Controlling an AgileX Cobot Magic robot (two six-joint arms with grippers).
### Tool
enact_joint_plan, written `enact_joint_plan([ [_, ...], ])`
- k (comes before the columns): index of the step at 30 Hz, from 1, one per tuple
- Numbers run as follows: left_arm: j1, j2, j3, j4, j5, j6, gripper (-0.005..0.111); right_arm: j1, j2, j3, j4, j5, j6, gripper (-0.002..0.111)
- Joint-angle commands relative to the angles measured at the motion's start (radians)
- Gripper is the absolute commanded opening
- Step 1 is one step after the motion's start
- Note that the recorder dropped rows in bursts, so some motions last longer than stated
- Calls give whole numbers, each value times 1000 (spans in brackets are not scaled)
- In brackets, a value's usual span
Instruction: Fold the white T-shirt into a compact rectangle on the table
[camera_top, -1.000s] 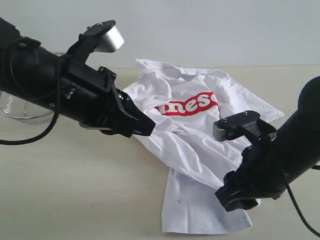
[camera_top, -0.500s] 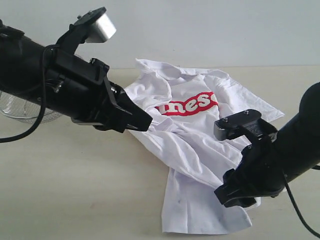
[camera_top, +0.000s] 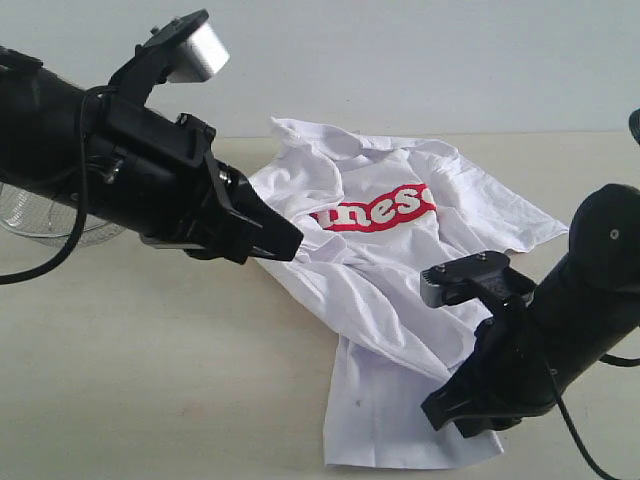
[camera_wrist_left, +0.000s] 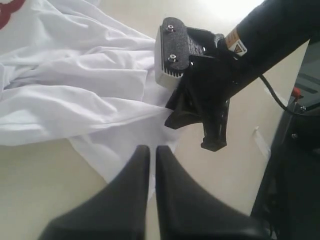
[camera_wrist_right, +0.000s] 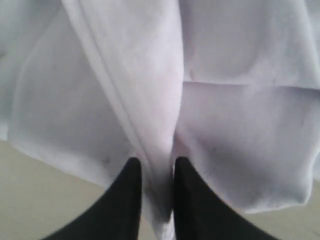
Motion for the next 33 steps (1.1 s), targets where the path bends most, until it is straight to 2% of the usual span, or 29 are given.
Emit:
enact_joint_plan([
  [1, -2, -9, -1, 34, 14, -29, 4, 2, -13, -29, 36, 68, -45, 0],
  [8, -2, -41, -1, 103, 25, -87, 4, 46, -82, -69, 140, 102, -107, 0],
  [15, -2, -129, -1, 121, 25, -109, 4, 250, -52, -141, 238, 53, -115, 0],
  [22, -2, -200, -1, 190, 27, -177, 4, 397, 72, -264, 289, 45, -115, 0],
  [28, -2, -207, -1, 268, 43, -245, 4, 467, 149, -340, 335, 16, -136, 0],
  [33, -2, -207, -1, 267, 43, -247, 4, 479, 210, -405, 378, -8, -138, 0],
])
